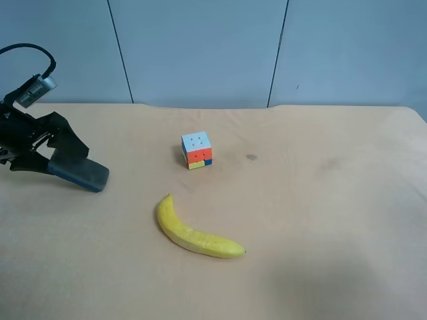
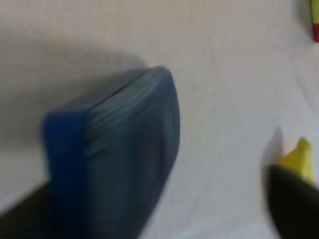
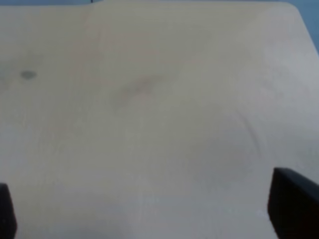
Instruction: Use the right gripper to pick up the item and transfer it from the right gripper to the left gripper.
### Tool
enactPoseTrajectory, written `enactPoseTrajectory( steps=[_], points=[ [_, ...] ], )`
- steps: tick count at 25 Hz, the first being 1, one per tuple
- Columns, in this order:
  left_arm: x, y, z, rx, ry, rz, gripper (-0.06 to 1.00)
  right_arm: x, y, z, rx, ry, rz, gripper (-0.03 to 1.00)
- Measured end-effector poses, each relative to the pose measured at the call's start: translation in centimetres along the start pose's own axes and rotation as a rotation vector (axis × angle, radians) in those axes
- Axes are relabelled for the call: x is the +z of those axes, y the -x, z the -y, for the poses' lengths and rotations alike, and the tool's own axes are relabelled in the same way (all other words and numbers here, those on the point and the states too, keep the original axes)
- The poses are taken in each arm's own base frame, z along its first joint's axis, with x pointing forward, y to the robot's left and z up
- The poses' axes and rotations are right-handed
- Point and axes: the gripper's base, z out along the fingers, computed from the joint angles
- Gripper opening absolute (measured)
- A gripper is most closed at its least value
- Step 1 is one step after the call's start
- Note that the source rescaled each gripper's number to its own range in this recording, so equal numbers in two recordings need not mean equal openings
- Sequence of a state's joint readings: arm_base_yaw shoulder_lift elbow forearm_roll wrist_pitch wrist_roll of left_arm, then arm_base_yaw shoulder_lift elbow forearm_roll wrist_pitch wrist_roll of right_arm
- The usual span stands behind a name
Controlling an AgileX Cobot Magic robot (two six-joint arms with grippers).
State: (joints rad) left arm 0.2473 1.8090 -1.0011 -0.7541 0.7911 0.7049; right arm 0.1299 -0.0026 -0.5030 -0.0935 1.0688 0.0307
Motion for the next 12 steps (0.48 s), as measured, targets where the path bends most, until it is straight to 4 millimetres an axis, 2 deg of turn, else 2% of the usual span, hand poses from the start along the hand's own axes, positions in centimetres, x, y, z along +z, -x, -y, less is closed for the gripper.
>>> enactPoseTrajectory(
  steps=[1, 3, 8, 12],
  points=[
    [0.0, 0.1, -0.1, -0.001, 0.008, 0.009, 0.93, 0.0, 0.0, 0.0, 0.000, 0.000, 0.000, 0.99],
    [0.0, 0.2, -0.2, -0.001, 0.017, 0.020, 0.97, 0.0, 0.0, 0.0, 0.000, 0.000, 0.000, 0.99],
    [-0.3, 0.5, -0.3, 0.015, 0.055, 0.058, 0.99, 0.0, 0.0, 0.0, 0.000, 0.000, 0.000, 0.99],
    [-2.4, 0.9, 0.3, 0.078, 0.116, 0.134, 0.99, 0.0, 0.0, 0.0, 0.000, 0.000, 0.000, 0.99]
  ],
)
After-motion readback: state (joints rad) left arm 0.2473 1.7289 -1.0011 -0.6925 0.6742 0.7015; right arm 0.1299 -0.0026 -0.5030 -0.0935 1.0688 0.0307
